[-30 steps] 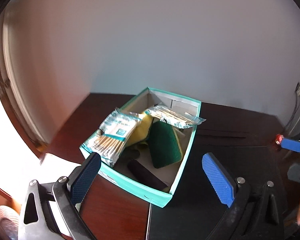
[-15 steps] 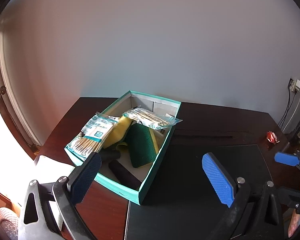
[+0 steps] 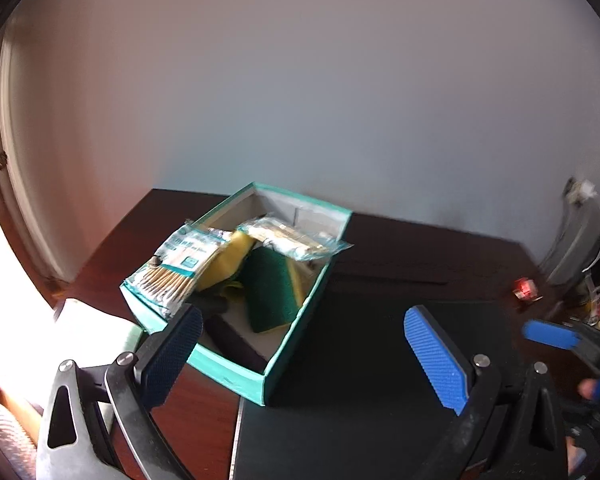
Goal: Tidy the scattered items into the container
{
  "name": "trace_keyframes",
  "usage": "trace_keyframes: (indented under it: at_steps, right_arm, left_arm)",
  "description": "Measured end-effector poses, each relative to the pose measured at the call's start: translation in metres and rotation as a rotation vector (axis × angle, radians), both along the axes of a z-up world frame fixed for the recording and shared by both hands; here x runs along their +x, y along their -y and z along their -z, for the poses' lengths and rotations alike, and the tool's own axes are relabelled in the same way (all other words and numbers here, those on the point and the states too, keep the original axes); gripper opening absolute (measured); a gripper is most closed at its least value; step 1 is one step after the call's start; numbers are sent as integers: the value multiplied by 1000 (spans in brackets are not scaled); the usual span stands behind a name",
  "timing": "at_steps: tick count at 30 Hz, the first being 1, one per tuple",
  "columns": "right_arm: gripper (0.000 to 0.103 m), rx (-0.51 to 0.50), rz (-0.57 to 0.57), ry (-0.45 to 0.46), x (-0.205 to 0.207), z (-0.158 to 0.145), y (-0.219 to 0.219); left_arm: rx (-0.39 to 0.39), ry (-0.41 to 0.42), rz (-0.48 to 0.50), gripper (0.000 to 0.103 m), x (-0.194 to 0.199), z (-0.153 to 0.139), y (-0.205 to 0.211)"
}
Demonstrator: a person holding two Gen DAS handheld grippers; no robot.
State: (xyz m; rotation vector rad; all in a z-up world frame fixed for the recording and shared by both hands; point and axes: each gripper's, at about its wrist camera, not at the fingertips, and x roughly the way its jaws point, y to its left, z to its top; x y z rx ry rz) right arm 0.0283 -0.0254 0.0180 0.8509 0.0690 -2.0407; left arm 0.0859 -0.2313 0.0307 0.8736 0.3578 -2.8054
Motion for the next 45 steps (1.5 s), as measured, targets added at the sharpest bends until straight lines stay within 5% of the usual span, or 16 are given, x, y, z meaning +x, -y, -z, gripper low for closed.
trace_keyframes:
  at_steps: [8, 12, 16, 23, 30, 38, 45]
  right_arm:
    - [103, 44, -13, -81, -12, -32, 90]
    - [103, 1, -78, -53, -9, -34, 129]
    - [103, 5, -142, -56, 6, -31, 152]
    - [103, 48, -168, -68, 18, -18, 151]
    - [103, 47, -109, -15, -4, 0, 130]
    - [103, 52, -45, 37, -24, 20, 107]
    - [103, 49, 54, 93, -44, 40, 72]
  left_arm:
    - [168, -150, 100, 102, 48, -49, 35]
    - [268, -178, 78, 102, 75, -58, 66]
    - [288, -179, 27, 102, 91, -59, 86]
    - [161, -102, -132, 102, 83, -48, 92]
    - [86, -11, -126, 102, 53, -23, 78]
    - [-184, -35, -171, 102, 43, -29, 37]
    - [-178, -70, -190, 102, 34, -30, 40]
